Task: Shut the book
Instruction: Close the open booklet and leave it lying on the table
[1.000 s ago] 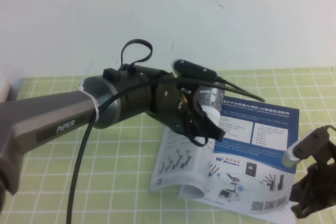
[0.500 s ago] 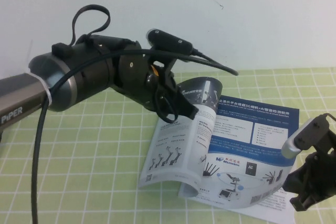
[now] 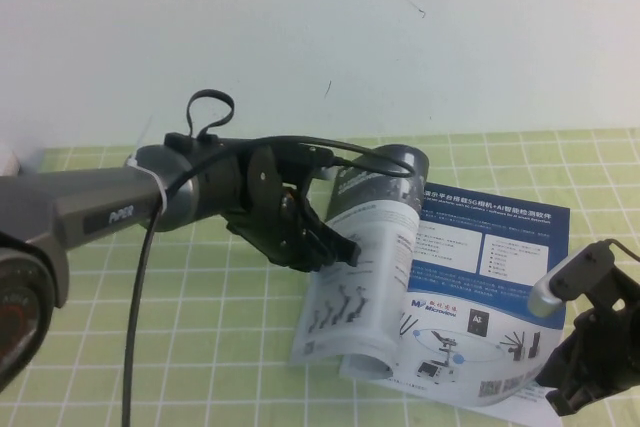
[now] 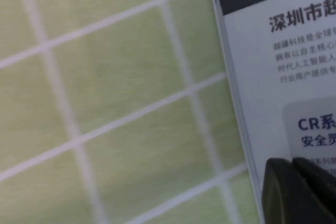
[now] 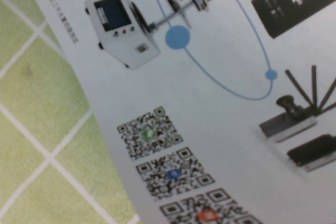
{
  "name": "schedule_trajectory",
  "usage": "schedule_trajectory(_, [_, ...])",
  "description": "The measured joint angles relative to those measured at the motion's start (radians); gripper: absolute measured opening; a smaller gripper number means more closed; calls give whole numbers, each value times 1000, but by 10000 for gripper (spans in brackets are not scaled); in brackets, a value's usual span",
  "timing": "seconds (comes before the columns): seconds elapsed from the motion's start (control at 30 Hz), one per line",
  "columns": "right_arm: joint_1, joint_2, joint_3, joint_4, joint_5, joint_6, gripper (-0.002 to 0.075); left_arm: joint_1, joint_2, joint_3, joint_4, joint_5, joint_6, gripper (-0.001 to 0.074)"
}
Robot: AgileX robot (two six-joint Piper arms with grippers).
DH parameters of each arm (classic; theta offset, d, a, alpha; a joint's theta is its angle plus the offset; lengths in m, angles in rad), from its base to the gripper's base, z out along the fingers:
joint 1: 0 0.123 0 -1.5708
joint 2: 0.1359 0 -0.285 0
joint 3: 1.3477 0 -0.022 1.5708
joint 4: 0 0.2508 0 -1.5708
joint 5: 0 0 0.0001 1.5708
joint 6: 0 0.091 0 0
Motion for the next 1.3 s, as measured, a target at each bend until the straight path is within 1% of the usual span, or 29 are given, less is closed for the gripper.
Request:
schedule_trajectory(0.13, [0, 0, 0, 0, 0, 0, -3, -81, 1, 0, -143, -33, 90, -4])
schedule_trajectory(0.2, [0, 0, 0, 0, 0, 0, -3, -116, 1, 0, -255, -41, 177, -4])
schedule_trajectory(0.27, [0, 0, 0, 1, -1, 0, -3, -148, 1, 0, -412, -44, 300, -4])
schedule_trajectory(0.37, [0, 0, 0, 1, -7, 0, -3, -171, -19, 0, -674, -34, 500, -4])
schedule_trajectory(0.43, [0, 0, 0, 1, -11, 0, -3, -175, -48, 0, -809, -25, 643, -4])
schedule_trajectory(0.5, [0, 0, 0, 1, -12, 0, -3, -178, -81, 0, -886, -21, 740, -4])
schedule_trajectory(0.57, [0, 0, 0, -4, -8, 5, -3, -177, -125, 0, -893, -19, 792, -4])
schedule_trajectory(0.63, [0, -7, 0, -41, -4, 34, -3, -177, -172, 0, -837, -17, 802, -4])
schedule_trajectory(0.73, [0, -45, 0, -176, -4, 118, -3, -177, -256, 0, -679, 14, 732, -4])
schedule_trajectory(0.87, [-16, -134, -5, -394, 8, 282, -3, -166, -392, 0, -330, 113, 511, -4])
schedule_trajectory(0.97, [-46, -221, -17, -492, 14, 365, -3, -145, -489, 0, -70, 208, 337, -4])
schedule_trajectory(1.03, [-70, -292, -29, -517, 16, 393, -3, -130, -555, 2, 101, 248, 228, -4])
schedule_trajectory(1.17, [-100, -439, -46, -529, 19, 414, -3, -106, -736, 50, 379, 242, -29, -4])
schedule_trajectory(1.3, [-104, -590, -46, -485, 37, 441, -3, -102, -929, 146, 587, 201, -222, -4])
